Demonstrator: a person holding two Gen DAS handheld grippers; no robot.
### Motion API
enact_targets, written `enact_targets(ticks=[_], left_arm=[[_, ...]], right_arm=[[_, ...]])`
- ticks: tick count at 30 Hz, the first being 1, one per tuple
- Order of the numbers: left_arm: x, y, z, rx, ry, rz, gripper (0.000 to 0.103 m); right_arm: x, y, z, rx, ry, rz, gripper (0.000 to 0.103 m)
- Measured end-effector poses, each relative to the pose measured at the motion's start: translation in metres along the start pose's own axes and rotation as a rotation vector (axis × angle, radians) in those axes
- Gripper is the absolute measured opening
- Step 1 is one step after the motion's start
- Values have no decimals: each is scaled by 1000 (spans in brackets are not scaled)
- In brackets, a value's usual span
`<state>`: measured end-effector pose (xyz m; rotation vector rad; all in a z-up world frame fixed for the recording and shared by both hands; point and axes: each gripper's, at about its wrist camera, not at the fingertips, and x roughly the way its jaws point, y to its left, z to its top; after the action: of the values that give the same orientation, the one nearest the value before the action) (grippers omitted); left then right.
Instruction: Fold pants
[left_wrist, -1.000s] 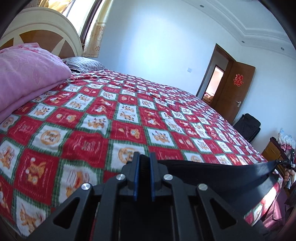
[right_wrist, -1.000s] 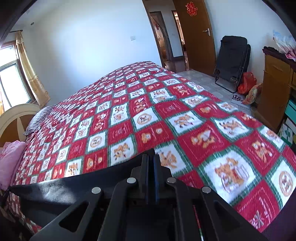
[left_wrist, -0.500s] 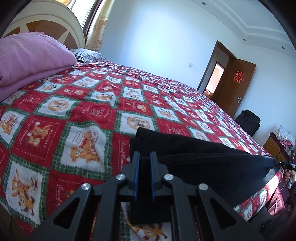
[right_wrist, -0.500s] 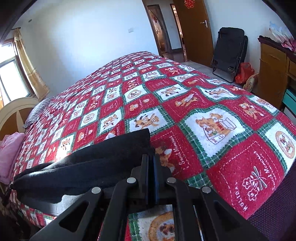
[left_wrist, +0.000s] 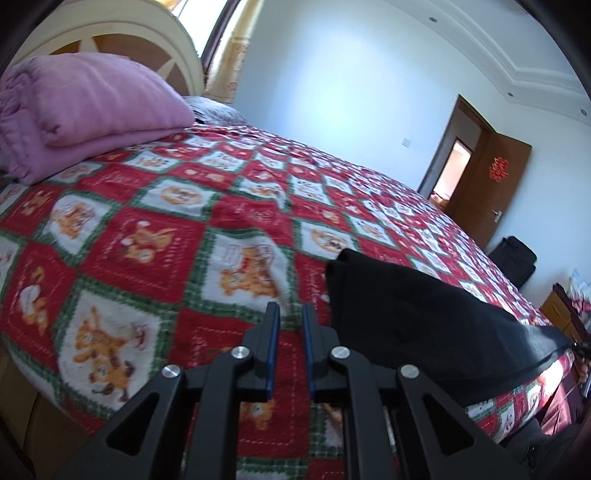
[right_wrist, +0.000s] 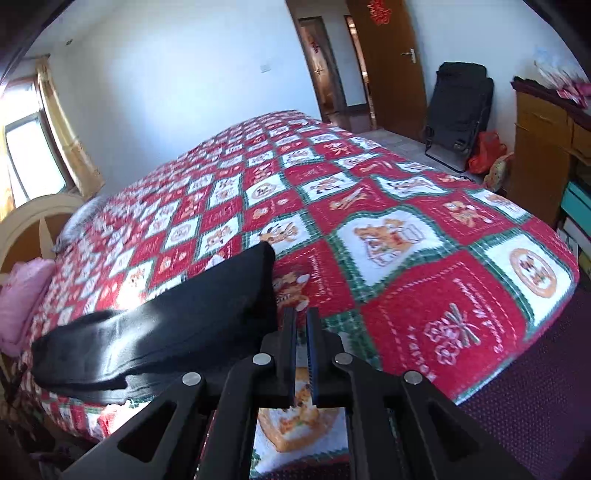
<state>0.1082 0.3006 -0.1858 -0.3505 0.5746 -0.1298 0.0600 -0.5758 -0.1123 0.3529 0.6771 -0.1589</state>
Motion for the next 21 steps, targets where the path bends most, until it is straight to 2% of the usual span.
enact_targets(ticks=[4, 6, 7, 8, 9, 10, 11, 17, 21], left_arm=[[-7, -6, 0, -13, -7, -6, 14], [-9, -16, 1, 1, -8, -13, 14], [-9, -21, 1, 10, -4, -18, 17], [-9, -28, 0, 14, 5, -30, 21], [-8, -30, -1, 13, 11, -34, 32], [-7, -33, -3, 12, 19, -32, 44], [-6, -38, -4, 13, 26, -26, 47], [7, -56, -15, 27, 76, -45, 48], [14, -64, -20, 32, 94, -58, 47]], right_arm=[[-12, 20, 1, -23, -39, 19, 6], [-13, 44, 1, -75, -36, 46, 14], [-12, 58, 1, -104, -31, 67, 28], [-10, 76, 0, -132, -22, 92, 49], [-8, 91, -3, -152, -21, 112, 56], [-5, 107, -6, -175, -21, 132, 58], [0, 125, -10, -206, -10, 144, 58], [43, 261, -62, -539, 118, 201, 58], [64, 343, -110, -727, 174, 305, 58]])
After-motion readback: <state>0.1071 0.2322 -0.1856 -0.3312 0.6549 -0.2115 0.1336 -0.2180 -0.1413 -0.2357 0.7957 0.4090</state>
